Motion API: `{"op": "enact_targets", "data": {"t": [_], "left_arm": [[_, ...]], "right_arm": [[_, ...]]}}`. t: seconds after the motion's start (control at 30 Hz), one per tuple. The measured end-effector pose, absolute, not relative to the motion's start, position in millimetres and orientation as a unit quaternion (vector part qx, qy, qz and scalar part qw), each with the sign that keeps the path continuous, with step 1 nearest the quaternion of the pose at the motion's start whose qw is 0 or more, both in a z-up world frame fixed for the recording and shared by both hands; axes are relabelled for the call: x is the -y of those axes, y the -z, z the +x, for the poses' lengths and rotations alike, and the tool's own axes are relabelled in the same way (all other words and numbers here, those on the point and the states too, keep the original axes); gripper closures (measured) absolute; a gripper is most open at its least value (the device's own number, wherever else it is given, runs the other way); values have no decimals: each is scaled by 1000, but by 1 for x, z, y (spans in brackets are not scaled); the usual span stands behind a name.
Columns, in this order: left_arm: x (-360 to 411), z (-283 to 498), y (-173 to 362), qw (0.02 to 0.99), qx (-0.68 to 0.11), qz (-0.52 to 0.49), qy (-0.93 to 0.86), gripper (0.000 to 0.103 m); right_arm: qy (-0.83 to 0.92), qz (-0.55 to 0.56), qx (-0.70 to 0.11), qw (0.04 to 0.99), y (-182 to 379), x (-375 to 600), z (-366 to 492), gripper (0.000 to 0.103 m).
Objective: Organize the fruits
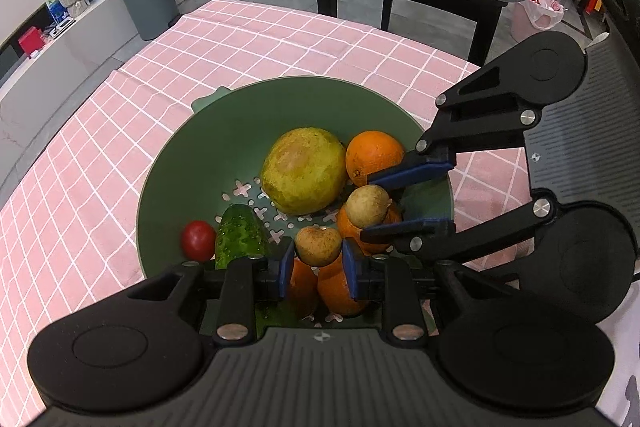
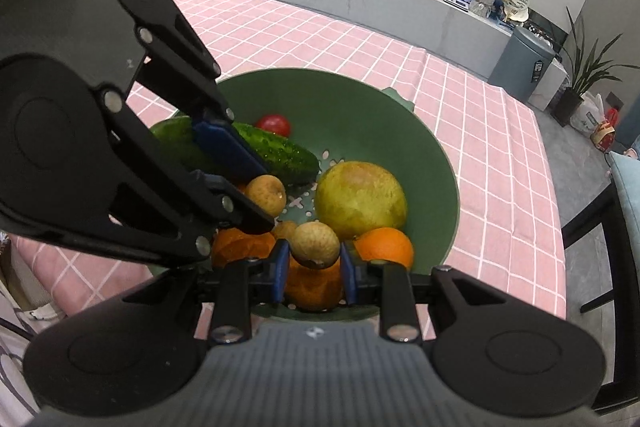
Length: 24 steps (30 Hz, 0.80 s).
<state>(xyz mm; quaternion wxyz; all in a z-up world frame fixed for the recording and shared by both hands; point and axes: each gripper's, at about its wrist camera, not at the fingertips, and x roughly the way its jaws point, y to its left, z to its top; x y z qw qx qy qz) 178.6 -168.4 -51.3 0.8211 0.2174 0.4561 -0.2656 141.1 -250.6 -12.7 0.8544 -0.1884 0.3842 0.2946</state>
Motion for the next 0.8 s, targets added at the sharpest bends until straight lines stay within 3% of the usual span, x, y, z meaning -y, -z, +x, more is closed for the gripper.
{"op": "enact_targets", "data": {"t": [0.17, 0.27, 0.33, 0.53, 0.67, 0.8], "left_arm": [[165, 180, 49, 827, -459, 196, 260, 66], [164, 177, 42, 831, -453, 185, 264, 54], [164, 174, 37, 837, -444, 188, 258, 52], [160, 165, 15, 855, -420, 185, 242, 47], [152, 154, -4, 872, -400, 175, 222, 46], [137, 139, -26, 895, -374, 149, 191, 45]], "right_arm": [[-291, -188, -384, 856, 10, 253, 140, 79], [-287, -191, -387, 855, 8, 253, 139, 77], [-285, -194, -388, 855, 6, 254, 138, 69], [-277, -209, -374, 860, -8, 253, 128, 60], [-266, -216, -354, 870, -25, 252, 114, 44], [-244, -201, -326, 891, -45, 254, 100, 36]]}}
